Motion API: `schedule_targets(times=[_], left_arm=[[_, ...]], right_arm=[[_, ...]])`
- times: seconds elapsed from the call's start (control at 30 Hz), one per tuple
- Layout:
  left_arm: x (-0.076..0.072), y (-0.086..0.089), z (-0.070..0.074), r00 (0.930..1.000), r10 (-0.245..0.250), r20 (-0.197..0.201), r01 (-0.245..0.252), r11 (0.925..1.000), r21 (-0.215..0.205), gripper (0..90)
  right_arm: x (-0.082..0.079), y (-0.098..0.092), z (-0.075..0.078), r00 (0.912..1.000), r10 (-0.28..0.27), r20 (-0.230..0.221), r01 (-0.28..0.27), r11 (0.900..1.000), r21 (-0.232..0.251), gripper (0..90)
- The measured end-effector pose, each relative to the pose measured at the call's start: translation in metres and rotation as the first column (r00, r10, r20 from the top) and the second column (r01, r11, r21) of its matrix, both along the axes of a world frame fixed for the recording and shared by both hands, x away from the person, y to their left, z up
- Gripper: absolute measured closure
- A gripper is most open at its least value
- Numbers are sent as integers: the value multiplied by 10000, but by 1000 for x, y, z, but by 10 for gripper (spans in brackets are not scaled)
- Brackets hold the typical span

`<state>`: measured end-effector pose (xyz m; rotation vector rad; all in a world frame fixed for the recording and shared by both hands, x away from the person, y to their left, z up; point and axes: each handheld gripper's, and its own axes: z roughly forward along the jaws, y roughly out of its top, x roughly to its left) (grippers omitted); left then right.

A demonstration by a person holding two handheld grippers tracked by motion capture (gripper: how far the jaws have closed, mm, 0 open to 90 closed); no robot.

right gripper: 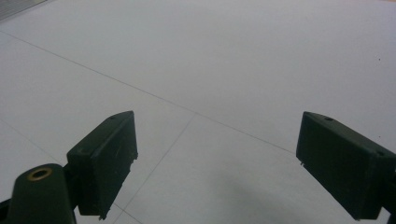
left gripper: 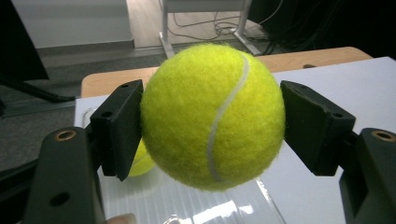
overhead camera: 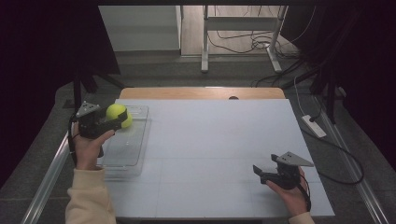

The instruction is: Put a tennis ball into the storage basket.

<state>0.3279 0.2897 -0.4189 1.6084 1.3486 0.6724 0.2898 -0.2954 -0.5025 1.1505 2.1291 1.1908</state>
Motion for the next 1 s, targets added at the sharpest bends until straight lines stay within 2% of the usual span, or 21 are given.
schedule_targets(times=[0.37, 0.7, 1.0], left_arm=[[1, 9, -5, 9986, 417, -323, -412, 9990, 158, 270], [3, 14, -12, 9958, 532, -748, -510, 9982, 311, 271], [9, 15, -23, 9859, 603, -1558, -515, 9969, 602, 270]], right_arm=[[0, 0, 0, 10000, -9, -4, 9, 10000, -9, 126], [0, 0, 0, 10000, -9, -14, 9, 10000, -8, 127], [0, 1, -1, 10000, 35, -40, -35, 10000, 4, 127]])
